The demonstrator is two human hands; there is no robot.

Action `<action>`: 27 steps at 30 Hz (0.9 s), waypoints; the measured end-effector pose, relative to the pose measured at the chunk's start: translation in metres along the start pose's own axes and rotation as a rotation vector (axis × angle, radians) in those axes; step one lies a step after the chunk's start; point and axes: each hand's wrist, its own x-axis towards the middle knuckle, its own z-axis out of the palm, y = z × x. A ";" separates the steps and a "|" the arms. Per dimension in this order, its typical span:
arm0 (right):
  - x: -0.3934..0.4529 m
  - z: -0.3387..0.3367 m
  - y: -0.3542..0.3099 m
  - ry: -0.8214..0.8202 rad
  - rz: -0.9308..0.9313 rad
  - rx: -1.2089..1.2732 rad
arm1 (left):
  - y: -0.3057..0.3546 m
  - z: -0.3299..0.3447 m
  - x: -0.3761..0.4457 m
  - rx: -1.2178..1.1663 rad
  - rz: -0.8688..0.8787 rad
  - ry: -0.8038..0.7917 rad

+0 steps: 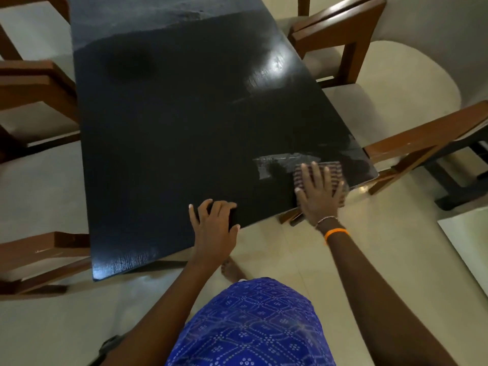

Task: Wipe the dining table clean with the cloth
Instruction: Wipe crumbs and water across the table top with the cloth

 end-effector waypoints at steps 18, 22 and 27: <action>0.038 -0.002 -0.041 -0.026 -0.375 -0.057 | 0.000 -0.012 0.060 -0.018 -0.092 0.106; 0.078 -0.021 0.031 0.029 -0.136 -0.054 | 0.008 -0.008 0.073 0.025 -0.051 0.070; 0.103 -0.031 0.064 0.045 0.206 0.028 | 0.008 -0.009 0.079 0.022 -0.057 0.082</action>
